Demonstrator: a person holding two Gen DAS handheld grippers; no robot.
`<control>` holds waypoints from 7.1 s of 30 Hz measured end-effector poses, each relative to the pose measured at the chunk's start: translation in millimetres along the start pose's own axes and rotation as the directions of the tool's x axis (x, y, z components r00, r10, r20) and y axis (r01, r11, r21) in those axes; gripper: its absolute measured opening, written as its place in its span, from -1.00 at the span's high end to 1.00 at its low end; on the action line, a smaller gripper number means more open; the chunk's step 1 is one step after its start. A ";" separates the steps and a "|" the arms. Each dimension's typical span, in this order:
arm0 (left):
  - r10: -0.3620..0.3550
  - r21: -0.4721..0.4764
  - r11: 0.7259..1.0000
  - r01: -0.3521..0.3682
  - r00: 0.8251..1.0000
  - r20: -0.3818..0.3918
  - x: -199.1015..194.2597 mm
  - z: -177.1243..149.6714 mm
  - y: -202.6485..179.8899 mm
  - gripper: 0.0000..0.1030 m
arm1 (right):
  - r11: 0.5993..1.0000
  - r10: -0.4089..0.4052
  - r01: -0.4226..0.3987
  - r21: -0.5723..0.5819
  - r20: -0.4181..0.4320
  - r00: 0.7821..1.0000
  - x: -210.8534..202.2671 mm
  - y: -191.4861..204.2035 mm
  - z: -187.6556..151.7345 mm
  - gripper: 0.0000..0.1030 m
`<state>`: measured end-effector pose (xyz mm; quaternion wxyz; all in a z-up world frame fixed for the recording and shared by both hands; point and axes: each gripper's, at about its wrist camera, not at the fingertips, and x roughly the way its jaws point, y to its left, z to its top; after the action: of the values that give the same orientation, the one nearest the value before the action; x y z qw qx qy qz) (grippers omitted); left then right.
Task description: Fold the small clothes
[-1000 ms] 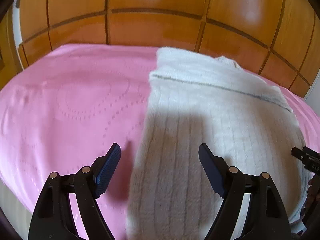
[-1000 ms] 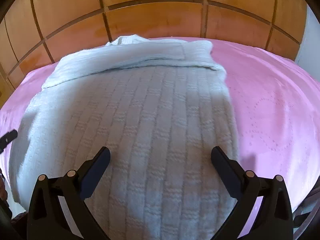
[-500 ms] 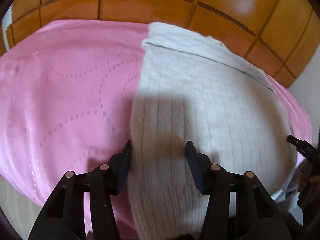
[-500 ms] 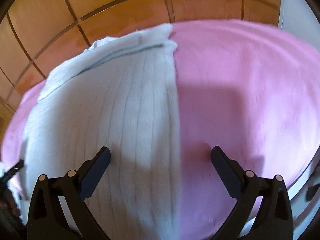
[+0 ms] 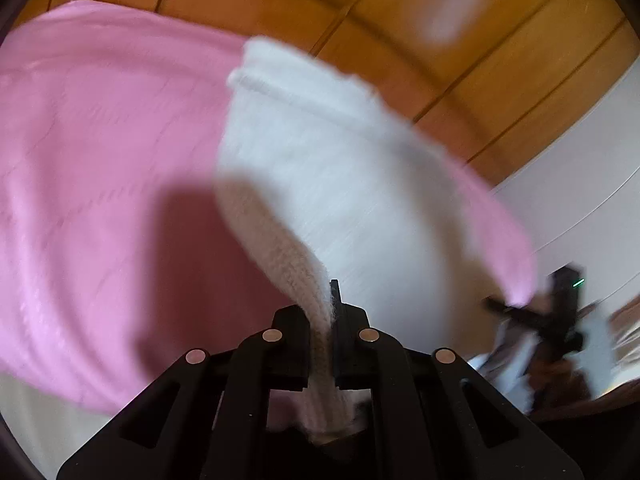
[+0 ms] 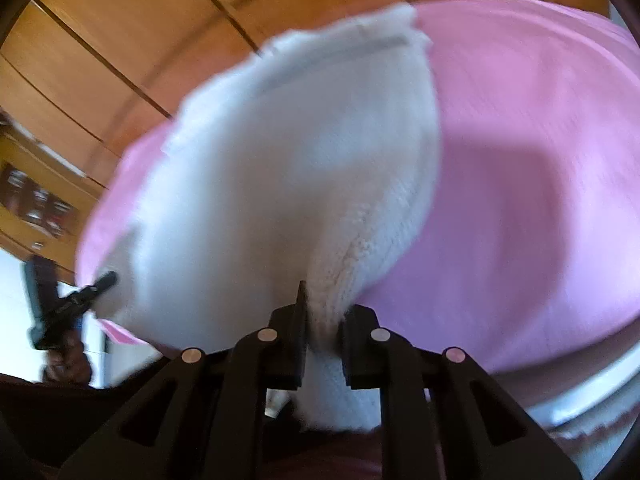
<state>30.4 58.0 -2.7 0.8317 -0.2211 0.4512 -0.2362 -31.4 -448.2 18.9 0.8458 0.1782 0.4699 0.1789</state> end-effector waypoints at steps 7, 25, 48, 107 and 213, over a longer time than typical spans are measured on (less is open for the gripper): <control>-0.061 -0.091 0.994 0.067 0.996 0.071 21.5 65.1 1.2 0.88 | 0.978 0.113 -0.140 0.156 0.174 0.978 -7.5 -12.4 67.5 0.76; 0.126 -0.106 0.987 -0.119 0.990 0.065 52.1 92.2 48.9 -0.39 | 0.985 -0.075 0.036 0.167 0.232 0.970 -14.1 -56.4 91.6 -0.78; 0.068 -0.022 0.997 -0.067 0.997 0.023 23.9 28.9 16.0 0.73 | 0.997 -0.070 0.065 0.037 0.160 0.985 -13.1 -10.2 47.0 0.68; 0.363 -0.009 0.931 -0.364 0.928 0.085 121.6 181.4 22.9 0.91 | 0.921 -0.387 0.369 0.123 0.193 0.902 66.5 -58.2 219.2 0.89; 0.431 0.202 0.863 -0.463 0.883 0.184 58.3 40.5 -80.0 -0.40 | 0.944 -0.326 0.327 0.041 0.256 0.910 33.5 12.3 70.8 -0.95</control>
<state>77.6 -33.5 26.1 0.9122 -0.0234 0.4022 -0.0741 44.2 -431.1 35.2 0.9182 0.1179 0.3781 0.0107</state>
